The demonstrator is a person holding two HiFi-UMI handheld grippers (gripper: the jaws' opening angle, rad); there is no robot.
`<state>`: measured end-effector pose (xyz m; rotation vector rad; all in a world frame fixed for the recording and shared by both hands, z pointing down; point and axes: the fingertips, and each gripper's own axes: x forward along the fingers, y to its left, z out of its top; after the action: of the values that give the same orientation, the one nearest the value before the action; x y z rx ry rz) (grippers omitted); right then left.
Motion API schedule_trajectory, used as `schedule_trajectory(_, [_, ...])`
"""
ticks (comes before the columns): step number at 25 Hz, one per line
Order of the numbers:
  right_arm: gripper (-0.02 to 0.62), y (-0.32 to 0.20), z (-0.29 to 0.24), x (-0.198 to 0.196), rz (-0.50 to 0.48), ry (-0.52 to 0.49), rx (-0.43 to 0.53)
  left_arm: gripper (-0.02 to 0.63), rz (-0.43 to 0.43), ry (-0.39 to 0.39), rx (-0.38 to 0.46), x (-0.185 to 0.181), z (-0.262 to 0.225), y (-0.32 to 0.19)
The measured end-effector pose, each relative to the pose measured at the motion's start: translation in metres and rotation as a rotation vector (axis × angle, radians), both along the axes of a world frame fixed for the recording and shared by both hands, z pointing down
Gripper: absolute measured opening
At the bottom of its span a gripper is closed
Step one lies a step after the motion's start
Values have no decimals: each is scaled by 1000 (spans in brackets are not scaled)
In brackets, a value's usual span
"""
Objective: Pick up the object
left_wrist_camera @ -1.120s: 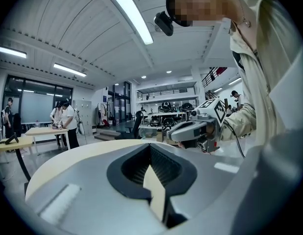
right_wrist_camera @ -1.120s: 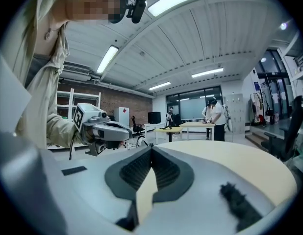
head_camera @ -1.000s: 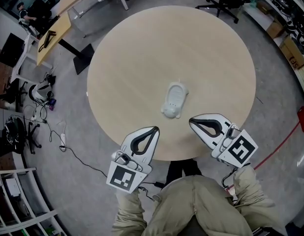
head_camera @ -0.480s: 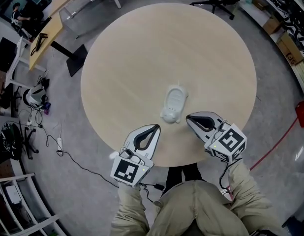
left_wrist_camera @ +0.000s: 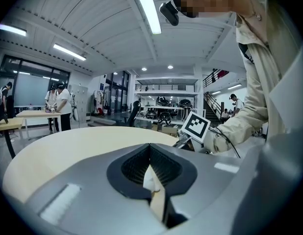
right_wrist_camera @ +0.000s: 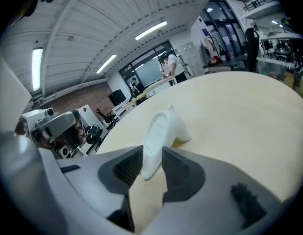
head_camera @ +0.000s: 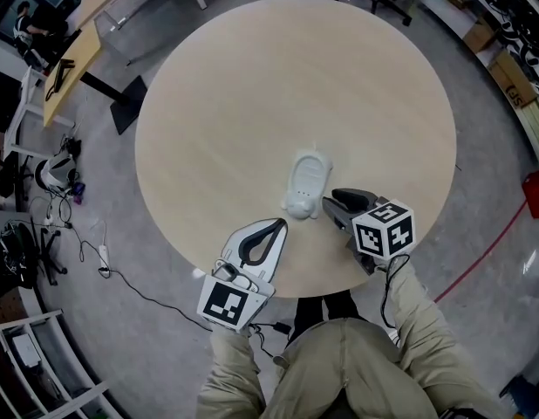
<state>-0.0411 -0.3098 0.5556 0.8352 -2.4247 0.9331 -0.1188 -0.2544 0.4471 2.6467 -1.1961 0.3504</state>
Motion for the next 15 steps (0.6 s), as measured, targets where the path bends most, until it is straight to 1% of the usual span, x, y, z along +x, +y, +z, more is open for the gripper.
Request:
schedule_trajectory(2, [124,-4,7,0,35,-16,-56,6,6,-3,1,2,0,-2])
schedule_trajectory(6, [170,-14,15,-4,107,-91,-156,6,10,0,-7,3,2,-4])
schedule_trajectory(12, [198,-25,33,-7,187,-178,-290,6,13,3,-9,6,1,-5])
schedule_trajectory(15, [204,-31,39,-11,198,-201,-329,6,11,4,-13,5,1,-5])
